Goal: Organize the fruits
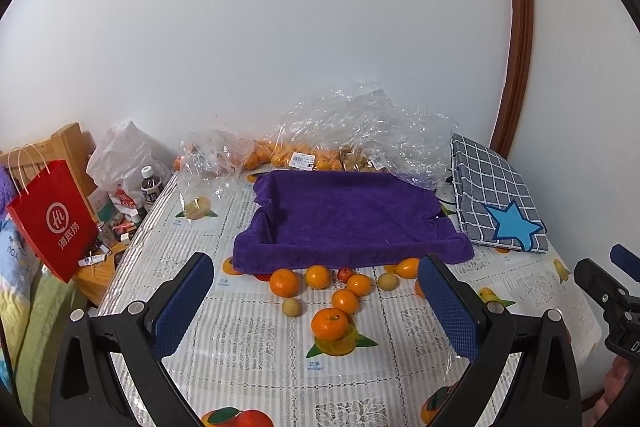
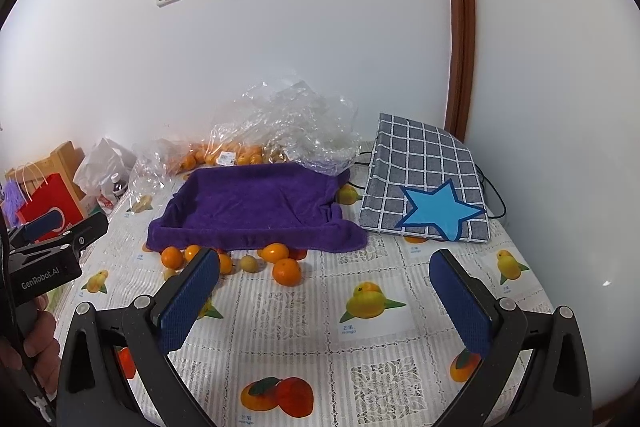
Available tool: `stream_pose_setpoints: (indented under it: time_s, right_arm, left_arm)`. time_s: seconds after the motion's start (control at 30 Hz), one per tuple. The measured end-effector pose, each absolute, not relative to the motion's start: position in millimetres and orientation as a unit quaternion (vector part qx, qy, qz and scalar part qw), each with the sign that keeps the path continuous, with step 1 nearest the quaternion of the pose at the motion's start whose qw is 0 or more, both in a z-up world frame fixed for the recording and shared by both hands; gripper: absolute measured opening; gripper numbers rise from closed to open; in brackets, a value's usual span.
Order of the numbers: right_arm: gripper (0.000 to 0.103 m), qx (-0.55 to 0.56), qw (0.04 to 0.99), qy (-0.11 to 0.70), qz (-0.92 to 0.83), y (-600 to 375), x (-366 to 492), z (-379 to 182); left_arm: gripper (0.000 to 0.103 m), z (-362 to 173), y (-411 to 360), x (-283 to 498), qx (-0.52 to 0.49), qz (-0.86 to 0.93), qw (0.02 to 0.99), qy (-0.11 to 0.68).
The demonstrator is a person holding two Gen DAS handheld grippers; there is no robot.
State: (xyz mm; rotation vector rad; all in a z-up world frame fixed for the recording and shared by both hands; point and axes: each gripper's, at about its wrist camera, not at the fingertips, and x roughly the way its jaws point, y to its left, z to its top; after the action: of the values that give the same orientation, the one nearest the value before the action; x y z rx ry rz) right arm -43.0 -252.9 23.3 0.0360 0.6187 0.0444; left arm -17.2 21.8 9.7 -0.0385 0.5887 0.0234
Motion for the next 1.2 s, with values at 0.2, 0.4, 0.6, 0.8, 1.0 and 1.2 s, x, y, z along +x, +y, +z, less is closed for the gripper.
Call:
stream_pose_setpoints:
  time_s: [0.2, 0.4, 0.6, 0.8, 1.0, 1.2]
  right_arm:
    - [0.103, 0.021, 0.953, 0.301, 0.022, -251.5, -44.1, 25.4]
    - [0.103, 0.017, 0.953, 0.302, 0.022, -248.8, -45.2, 24.5]
    - [0.103, 0.018, 0.953, 0.301, 0.024, -247.1, -45.1, 25.4]
    - [0.103, 0.015, 0.953, 0.301, 0.025, -244.3, -45.8, 25.5]
    - [0.103, 0.014, 0.953, 0.301, 0.028, -242.8, -45.1, 25.8]
    - [0.103, 0.016, 0.954, 0.299, 0.029, -241.8, -46.1, 27.8]
  left_arm:
    - [0.103, 9.9, 23.8, -18.0, -0.016, 0.013, 0.957, 0.290]
    - [0.103, 6.0, 25.8, -17.2, -0.020, 0.013, 0.955, 0.295]
    - [0.103, 6.1, 27.0, -17.9, -0.021, 0.014, 0.956, 0.292]
    - [0.103, 4.5, 29.3, -18.7, -0.020, 0.016, 0.955, 0.295]
    - [0.103, 5.7, 32.7, -19.1, -0.027, 0.015, 0.955, 0.295]
    - [0.103, 7.2, 34.2, -19.5, -0.023, 0.015, 0.956, 0.291]
